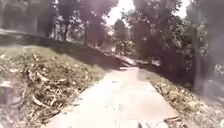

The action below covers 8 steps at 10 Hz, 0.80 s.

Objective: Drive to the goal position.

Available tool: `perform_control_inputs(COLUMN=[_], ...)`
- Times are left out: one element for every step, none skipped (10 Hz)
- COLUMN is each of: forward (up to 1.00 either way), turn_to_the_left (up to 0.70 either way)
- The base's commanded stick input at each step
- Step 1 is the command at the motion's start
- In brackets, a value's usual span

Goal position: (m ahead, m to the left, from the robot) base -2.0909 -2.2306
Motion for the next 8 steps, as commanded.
perform_control_inputs(forward=[0.50,0.50,0.50,0.50,0.50,0.50,0.50,0.50], turn_to_the_left=[-0.18,0.00,0.00,0.00,0.00,0.00,0.00,0.00])
